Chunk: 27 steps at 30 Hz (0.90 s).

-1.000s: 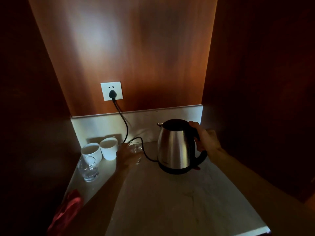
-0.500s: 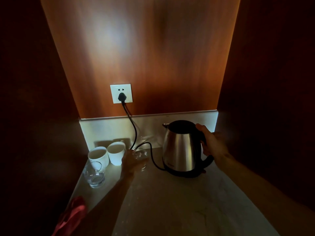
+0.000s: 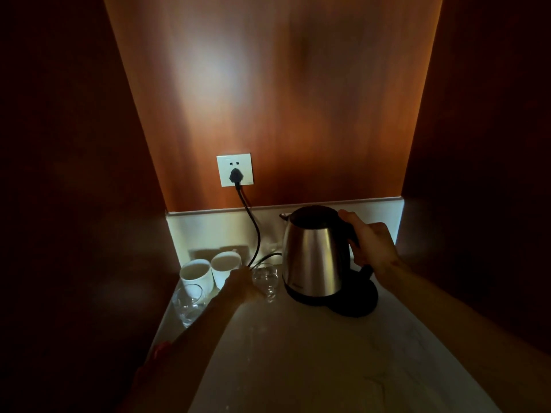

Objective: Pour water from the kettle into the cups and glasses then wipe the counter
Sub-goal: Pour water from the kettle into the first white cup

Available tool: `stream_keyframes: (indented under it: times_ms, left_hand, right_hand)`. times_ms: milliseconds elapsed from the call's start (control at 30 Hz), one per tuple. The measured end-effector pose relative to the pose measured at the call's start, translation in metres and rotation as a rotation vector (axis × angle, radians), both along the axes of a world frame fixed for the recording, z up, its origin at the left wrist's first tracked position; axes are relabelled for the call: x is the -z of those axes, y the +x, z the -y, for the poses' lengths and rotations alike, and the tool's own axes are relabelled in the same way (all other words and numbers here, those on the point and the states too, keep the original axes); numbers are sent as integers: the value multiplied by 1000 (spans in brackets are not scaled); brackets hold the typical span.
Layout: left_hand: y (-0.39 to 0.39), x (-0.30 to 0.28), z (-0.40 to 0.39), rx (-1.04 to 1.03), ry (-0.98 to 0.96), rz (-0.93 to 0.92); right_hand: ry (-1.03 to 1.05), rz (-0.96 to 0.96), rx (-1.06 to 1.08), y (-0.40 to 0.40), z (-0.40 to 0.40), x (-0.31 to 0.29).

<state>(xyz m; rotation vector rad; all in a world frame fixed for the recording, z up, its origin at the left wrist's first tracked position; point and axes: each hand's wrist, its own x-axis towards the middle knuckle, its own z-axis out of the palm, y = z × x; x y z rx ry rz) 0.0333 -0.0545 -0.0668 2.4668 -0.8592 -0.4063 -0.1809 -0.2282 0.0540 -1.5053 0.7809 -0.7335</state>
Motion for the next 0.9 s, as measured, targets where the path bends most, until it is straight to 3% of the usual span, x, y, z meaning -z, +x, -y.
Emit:
stream_keyframes:
  times_ms: [100,233,500,667,900]
  left_hand:
    - [19,-13,-16,-37,-47,181]
    - [39,-22,-29,-48,-157,267]
    - [64,-6,-30,-34,159,316]
    - [76,3,-23,-35,133,395]
    - [72,-13,-27,-23,66,282]
  right_hand:
    - [-16,12,-15,7,-9,-5]
    - [-27,6,-31,15,-20,-9]
    - [1,29,-93,21,-26,-10]
    - [-13,-1,-114,16,-23,-6]
    - [-31,-26,-107,12,-30,-5]
